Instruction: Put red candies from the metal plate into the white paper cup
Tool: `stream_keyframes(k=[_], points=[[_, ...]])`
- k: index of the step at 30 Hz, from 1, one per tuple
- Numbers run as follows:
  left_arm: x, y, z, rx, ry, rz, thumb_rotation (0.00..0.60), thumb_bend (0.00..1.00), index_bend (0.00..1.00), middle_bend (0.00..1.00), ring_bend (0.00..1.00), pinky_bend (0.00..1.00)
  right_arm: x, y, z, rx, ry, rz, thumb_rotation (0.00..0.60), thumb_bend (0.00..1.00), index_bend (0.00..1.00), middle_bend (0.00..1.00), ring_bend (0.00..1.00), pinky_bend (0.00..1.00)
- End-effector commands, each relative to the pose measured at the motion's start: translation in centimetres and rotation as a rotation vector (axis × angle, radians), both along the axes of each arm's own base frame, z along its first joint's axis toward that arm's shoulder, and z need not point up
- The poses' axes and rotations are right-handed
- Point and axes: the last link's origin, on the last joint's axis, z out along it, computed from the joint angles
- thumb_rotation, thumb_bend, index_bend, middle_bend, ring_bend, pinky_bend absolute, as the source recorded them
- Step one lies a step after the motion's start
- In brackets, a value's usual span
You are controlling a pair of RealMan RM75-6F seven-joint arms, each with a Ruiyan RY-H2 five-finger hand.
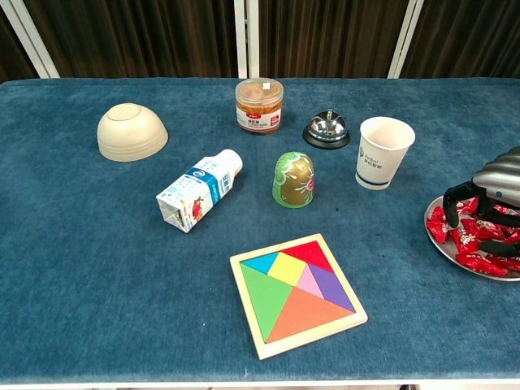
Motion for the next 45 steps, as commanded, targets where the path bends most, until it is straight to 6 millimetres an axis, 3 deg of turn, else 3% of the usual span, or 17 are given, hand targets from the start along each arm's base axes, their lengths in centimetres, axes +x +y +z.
stream_keyframes(k=[1, 14, 21, 26, 31, 35, 45], points=[[0.0, 0.0, 0.0, -0.001, -0.001, 0.001, 0.600, 0.00, 0.23, 0.15, 0.03, 0.00, -0.2, -0.1, 0.0, -0.001, 0.006, -0.005, 0.600, 0.45, 0.51, 0.94, 1.00, 1.00], [-0.3, -0.1, 0.1, 0.005, -0.002, 0.005, 0.600, 0.00, 0.23, 0.15, 0.03, 0.00, -0.4, -0.5, -1.2, 0.014, 0.018, -0.016, 0.600, 0.46, 0.55, 0.94, 1.00, 1.00], [-0.5, -0.3, 0.1, 0.007, -0.004, 0.009, 0.600, 0.00, 0.23, 0.15, 0.03, 0.00, -0.3, -0.7, -1.1, 0.000, 0.004, -0.016, 0.600, 0.62, 0.66, 0.95, 1.00, 1.00], [-0.6, -0.3, 0.0, 0.008, -0.008, 0.008, 0.600, 0.00, 0.23, 0.15, 0.03, 0.00, 0.7, -0.9, 0.6, -0.052, -0.057, 0.000, 0.600, 0.65, 0.67, 0.95, 1.00, 1.00], [-0.5, -0.1, -0.1, 0.003, -0.009, 0.000, 0.600, 0.00, 0.23, 0.15, 0.03, 0.00, 3.7, -2.6, 3.5, -0.152, -0.170, 0.043, 0.600, 0.65, 0.67, 0.95, 1.00, 1.00], [-0.5, -0.1, -0.1, 0.003, -0.008, 0.000, 0.600, 0.00, 0.23, 0.15, 0.03, 0.00, 6.2, -5.4, 4.7, -0.218, -0.210, 0.050, 0.600, 0.65, 0.66, 0.95, 1.00, 1.00], [-0.8, -0.2, -0.2, -0.001, -0.008, 0.017, 0.600, 0.00, 0.23, 0.15, 0.03, 0.00, 9.2, -9.9, 2.2, -0.193, -0.167, -0.003, 0.600, 0.65, 0.59, 0.95, 1.00, 1.00]])
